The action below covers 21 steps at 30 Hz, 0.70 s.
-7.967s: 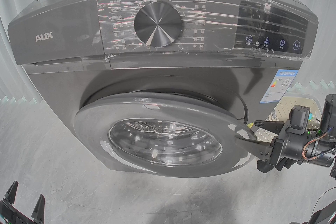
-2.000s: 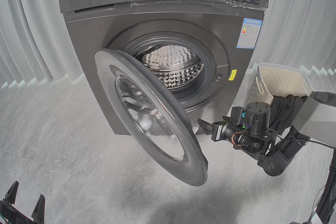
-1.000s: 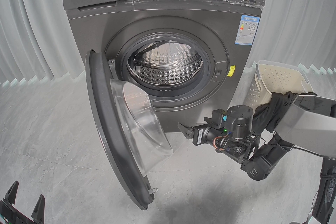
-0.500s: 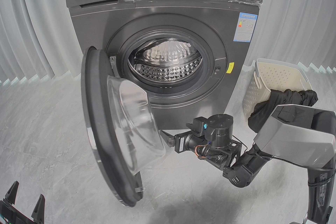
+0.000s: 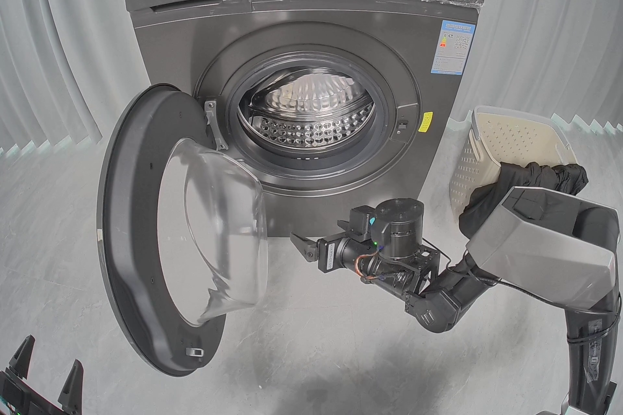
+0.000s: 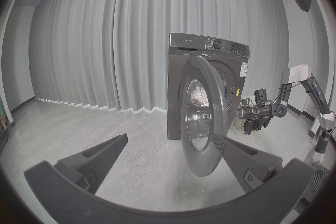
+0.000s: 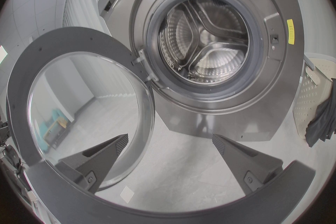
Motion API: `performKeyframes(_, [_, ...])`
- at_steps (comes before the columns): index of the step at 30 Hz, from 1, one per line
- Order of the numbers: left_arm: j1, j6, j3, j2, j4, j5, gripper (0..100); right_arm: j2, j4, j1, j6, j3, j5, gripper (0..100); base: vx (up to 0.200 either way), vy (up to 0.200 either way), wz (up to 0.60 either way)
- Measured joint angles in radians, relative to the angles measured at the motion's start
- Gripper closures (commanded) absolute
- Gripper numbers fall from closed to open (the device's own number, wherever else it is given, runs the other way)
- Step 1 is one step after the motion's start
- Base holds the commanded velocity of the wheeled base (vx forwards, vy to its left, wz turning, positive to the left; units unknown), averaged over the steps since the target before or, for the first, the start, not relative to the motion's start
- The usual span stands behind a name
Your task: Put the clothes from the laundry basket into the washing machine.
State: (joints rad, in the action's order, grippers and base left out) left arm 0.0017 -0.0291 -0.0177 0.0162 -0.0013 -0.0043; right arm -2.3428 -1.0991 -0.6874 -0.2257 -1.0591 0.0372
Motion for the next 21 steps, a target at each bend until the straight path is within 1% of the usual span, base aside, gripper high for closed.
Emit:
performKeyframes(3, [0.0, 0.0, 0.0, 0.0, 0.0, 0.0, 0, -0.006, 0.034, 0.005, 0.001, -0.041, -0.016, 0, 0.0, 0.0, 0.0])
performKeyframes(6, [-0.001, -0.001, 0.0, 0.0, 0.0, 0.0, 0, -0.018, 0.056, 0.005, 0.002, -0.082, -0.02, 0, 0.0, 0.0, 0.0])
performKeyframes(15, [0.0, -0.001, 0.0, 0.0, 0.0, 0.0, 0, -0.088, 0.091, -0.033, 0.001, -0.199, -0.021, 0, 0.0, 0.0, 0.0])
performKeyframes(21, [-0.001, -0.001, 0.0, 0.0, 0.0, 0.0, 0, -0.143, 0.104, -0.057, 0.0, -0.295, -0.011, 0, 0.0, 0.0, 0.0])
